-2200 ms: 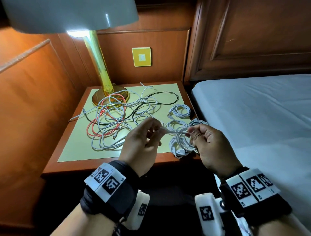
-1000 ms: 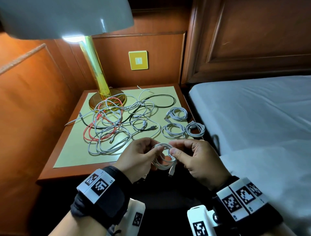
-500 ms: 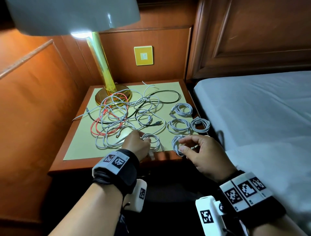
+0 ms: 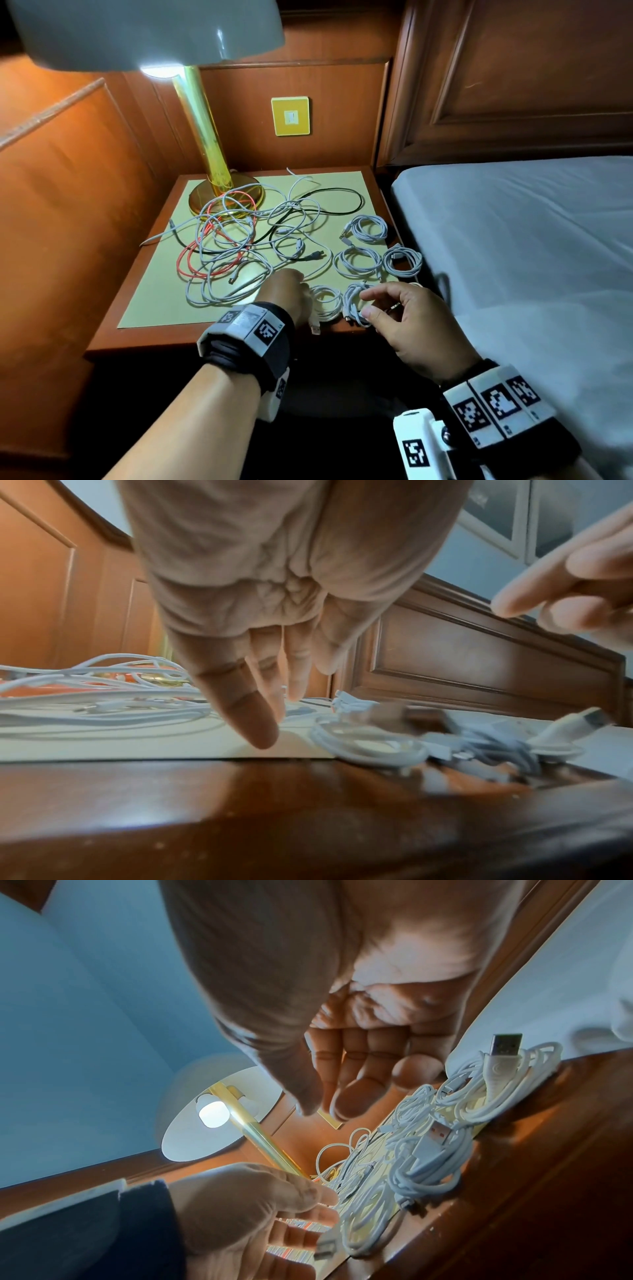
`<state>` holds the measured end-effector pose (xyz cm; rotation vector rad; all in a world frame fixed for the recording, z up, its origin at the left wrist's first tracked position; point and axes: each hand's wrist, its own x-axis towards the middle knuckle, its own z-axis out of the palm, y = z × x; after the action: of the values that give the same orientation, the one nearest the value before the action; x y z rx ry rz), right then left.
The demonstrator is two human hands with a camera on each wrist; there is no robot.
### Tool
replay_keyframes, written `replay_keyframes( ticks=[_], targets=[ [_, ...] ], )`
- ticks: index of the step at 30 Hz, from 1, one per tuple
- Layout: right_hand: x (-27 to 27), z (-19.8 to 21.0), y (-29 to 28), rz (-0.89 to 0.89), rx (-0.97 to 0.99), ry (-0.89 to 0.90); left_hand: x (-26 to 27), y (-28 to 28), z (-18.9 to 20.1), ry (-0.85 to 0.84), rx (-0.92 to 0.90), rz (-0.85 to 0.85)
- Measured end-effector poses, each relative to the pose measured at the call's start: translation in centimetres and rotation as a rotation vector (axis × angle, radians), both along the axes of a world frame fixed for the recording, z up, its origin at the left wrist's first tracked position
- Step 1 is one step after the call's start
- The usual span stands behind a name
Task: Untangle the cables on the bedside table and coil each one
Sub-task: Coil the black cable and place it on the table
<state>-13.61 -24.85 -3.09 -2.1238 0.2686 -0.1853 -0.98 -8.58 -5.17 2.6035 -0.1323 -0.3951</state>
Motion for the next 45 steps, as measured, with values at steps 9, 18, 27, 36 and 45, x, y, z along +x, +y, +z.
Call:
replay_keyframes(
  ticks=[9,18,27,36,45],
  targets=[
    [-0.3,0.2,0.0,0.009,-0.044,-0.009,2.8,1.9,0.0,0.114,0.232,-0.221],
    [0.8,-0.3,1.3,0.038,-0.126,0.033,4.3,5.5,-1.4,0.035,0.242,-0.351],
    [4.4,2.4,6.2,0.173,-0.117,0.055,3.8,6.3,-1.8,0.080,0.253,-0.450],
    [10.0,3.0,7.9,0.066,0.011,0.190,4.1,10.3,-1.6,0.107,0.322,-0.338],
    [15.0,0.6,10.6,0.032,-0.265,0.451,4.5,16.8,1.2,0.101,0.457,-0.169]
  ],
)
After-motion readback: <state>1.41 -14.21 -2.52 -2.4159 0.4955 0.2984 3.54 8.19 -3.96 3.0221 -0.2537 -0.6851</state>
